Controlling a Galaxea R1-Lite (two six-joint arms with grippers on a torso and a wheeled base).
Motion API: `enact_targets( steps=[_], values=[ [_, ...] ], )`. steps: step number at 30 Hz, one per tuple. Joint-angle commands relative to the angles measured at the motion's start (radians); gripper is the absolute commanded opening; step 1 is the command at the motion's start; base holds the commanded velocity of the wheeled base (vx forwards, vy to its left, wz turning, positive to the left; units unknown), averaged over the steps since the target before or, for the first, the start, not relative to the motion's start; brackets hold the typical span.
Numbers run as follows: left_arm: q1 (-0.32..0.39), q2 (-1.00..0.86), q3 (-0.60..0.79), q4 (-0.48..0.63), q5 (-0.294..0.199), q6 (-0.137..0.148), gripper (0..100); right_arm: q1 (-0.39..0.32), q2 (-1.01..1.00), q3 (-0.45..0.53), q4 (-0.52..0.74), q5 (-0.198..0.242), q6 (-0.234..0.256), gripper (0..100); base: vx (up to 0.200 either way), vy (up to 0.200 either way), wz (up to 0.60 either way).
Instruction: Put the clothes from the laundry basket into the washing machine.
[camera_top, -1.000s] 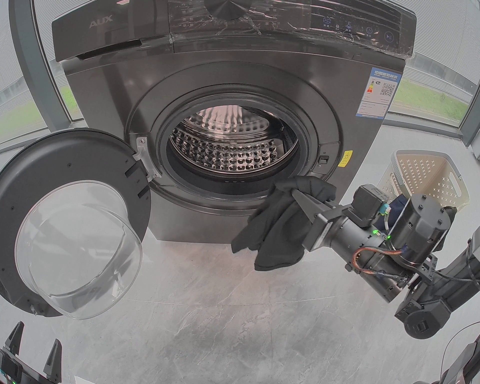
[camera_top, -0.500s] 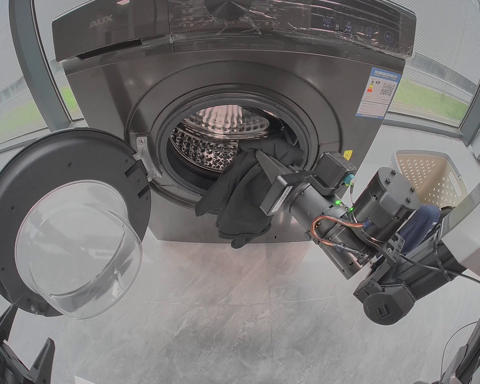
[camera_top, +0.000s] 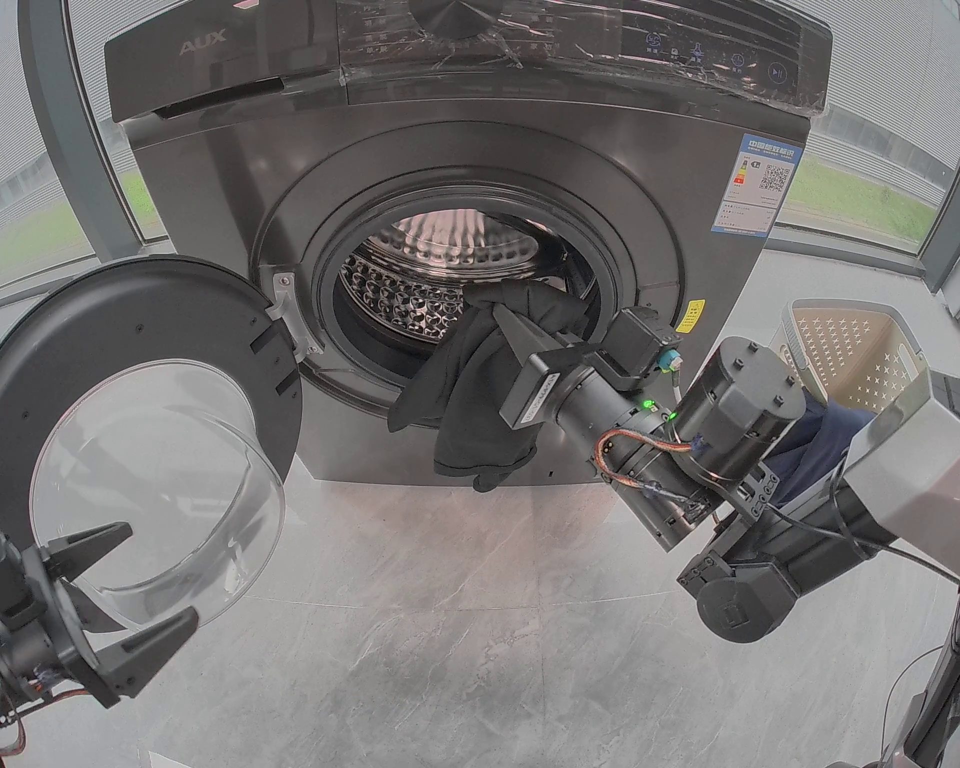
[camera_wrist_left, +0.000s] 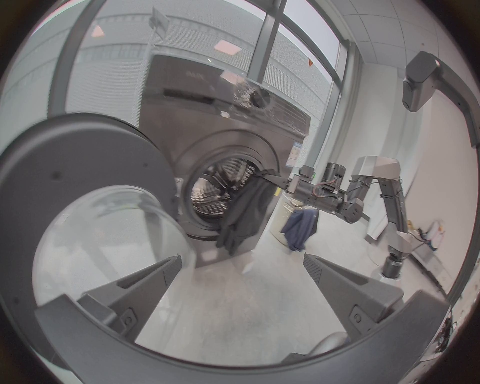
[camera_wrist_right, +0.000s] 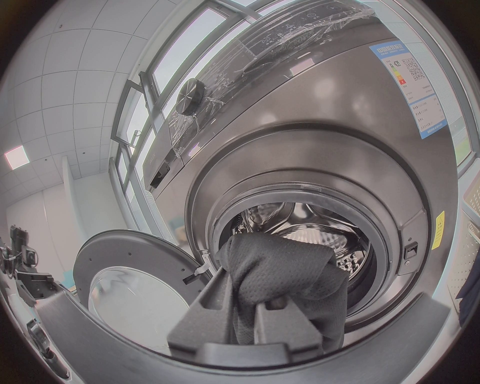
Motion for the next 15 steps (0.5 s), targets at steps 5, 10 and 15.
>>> enact_targets(
  steps=[5,10,15],
  values=[
    [-0.328,0.6,-0.127,-0.216,-0.048,-0.022,100,0.0,0.023,-0.01,-0.006,0.005,0.001,0,0.0,0.0,0.0],
    [-0.335,0.646,-0.213,-0.21,-0.1,-0.047,100,0.003,0.018,-0.01,-0.004,0.002,0.0,0,0.0,0.0,0.0],
    [-0.34,0.723,-0.273,-0.214,-0.129,-0.066,100,0.009,0.017,-0.01,-0.003,0.0,0.0,0,0.0,0.0,0.0]
  ],
)
